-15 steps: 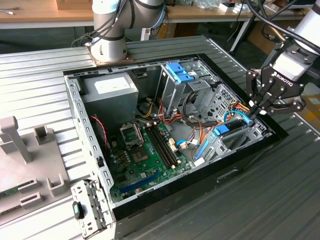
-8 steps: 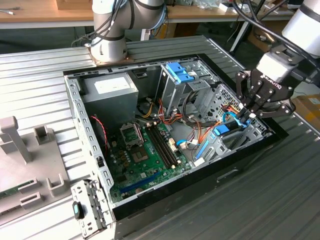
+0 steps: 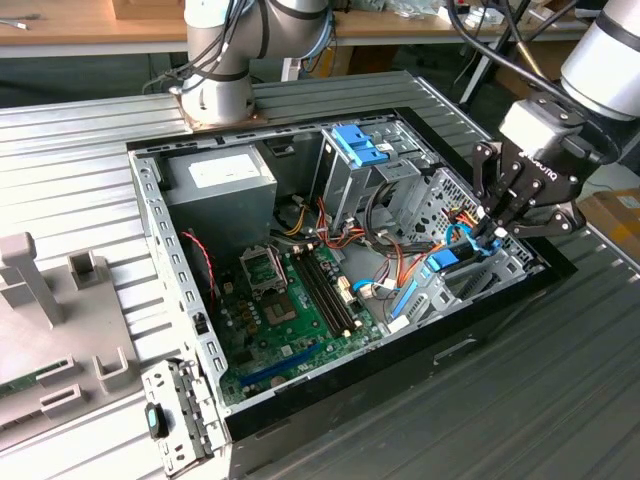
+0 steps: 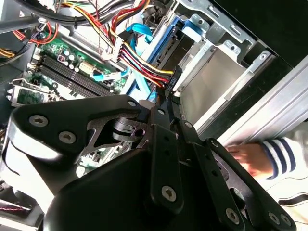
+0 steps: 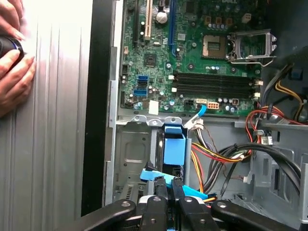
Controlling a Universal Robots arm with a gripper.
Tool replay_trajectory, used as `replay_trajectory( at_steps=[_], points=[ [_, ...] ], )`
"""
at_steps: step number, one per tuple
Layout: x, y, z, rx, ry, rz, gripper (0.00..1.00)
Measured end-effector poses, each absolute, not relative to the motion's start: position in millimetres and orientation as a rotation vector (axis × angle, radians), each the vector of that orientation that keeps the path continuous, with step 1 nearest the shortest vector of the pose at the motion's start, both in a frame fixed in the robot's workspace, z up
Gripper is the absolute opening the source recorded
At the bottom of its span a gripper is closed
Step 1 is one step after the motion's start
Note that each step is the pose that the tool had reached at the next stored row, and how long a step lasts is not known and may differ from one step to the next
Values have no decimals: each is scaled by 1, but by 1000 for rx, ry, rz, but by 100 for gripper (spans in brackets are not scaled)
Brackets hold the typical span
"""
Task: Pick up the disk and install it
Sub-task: 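Insert the first disk wire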
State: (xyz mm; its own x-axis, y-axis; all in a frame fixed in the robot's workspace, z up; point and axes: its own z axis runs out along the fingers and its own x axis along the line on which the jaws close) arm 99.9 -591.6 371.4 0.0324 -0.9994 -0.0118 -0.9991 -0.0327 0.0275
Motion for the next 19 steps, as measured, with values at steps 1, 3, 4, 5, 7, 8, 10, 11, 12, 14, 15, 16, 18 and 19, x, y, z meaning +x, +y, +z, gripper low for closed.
replay_trajectory(
  at_steps=[1,3,4,5,7,8,10,11,12,14,15,16,18,19],
  points=[
    [100,-591,371,2249,-2177,-44,16],
    [105,-591,371,2251,-2174,-44,16],
    [111,-591,371,2250,-2174,-45,16],
    [115,-591,371,2250,-2173,-46,16],
    [126,-590,371,2249,-2172,-48,16],
    [131,-590,371,2249,-2172,-49,16],
    [131,-588,371,2248,-2172,-48,16],
    [131,-580,371,2249,-2172,-48,16],
    [132,-577,371,2249,-2172,-49,16],
    [137,-577,371,2245,-2176,-49,16],
    [137,-576,371,2229,-2193,-49,16],
    [137,-576,371,2213,-2209,-49,16],
    [137,-576,371,2188,-2235,-50,16],
    [137,-576,371,2179,-2244,-50,16]
  ],
)
